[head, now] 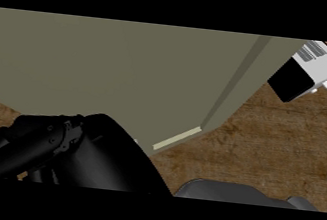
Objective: Pick up the wine, place it into the cabinet and close the cabinet
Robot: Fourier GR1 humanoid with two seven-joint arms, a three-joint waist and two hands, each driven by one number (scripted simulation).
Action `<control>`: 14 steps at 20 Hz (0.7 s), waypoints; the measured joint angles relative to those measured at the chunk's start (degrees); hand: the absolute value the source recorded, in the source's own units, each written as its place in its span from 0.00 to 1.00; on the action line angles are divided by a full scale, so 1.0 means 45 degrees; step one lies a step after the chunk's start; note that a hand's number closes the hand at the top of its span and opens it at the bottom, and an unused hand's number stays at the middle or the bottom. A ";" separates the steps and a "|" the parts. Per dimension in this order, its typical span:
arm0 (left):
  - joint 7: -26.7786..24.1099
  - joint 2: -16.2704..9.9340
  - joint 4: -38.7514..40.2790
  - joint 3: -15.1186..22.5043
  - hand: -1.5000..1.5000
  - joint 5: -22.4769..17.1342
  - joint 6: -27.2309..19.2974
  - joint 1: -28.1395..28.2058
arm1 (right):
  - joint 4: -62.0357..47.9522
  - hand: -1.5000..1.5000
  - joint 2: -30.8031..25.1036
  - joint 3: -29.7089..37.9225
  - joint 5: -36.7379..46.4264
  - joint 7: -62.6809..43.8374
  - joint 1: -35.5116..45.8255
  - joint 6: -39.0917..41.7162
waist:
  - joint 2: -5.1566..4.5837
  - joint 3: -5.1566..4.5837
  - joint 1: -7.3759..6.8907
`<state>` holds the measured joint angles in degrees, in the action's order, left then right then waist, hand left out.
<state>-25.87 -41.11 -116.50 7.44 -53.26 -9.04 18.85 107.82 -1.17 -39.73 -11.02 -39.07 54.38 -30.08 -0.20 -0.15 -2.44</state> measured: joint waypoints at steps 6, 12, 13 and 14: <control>0.0320 0.0145 -0.0013 -0.0351 0.00 0.0066 -0.0076 -0.0116 | -0.3199 1.00 0.0186 0.1380 -0.0048 0.0930 0.2389 0.0751 | 0.0016 0.0011 0.0140; 0.0509 0.0496 -0.0076 -0.0385 0.00 0.0456 -0.0120 -0.0214 | -0.6345 1.00 0.0252 0.2519 -0.0191 0.2593 0.3374 0.1541 | 0.0003 0.0016 0.0185; 0.0567 0.0523 0.0045 -0.0465 0.00 0.0449 -0.0034 -0.0294 | -0.6774 1.00 0.0247 0.2806 -0.0304 0.2824 0.3437 0.1858 | 0.0000 0.0016 0.0210; 0.0604 0.0605 0.0108 -0.0489 0.00 0.0496 -0.0042 -0.0376 | -0.7218 1.00 0.0254 0.3054 -0.0356 0.3130 0.3483 0.2089 | 0.0000 0.0016 0.0228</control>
<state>-23.16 -38.39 -116.02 5.23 -51.03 -9.23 17.15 75.33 -0.03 -25.99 -12.62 -24.99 70.05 -20.68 -0.20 -0.08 -1.41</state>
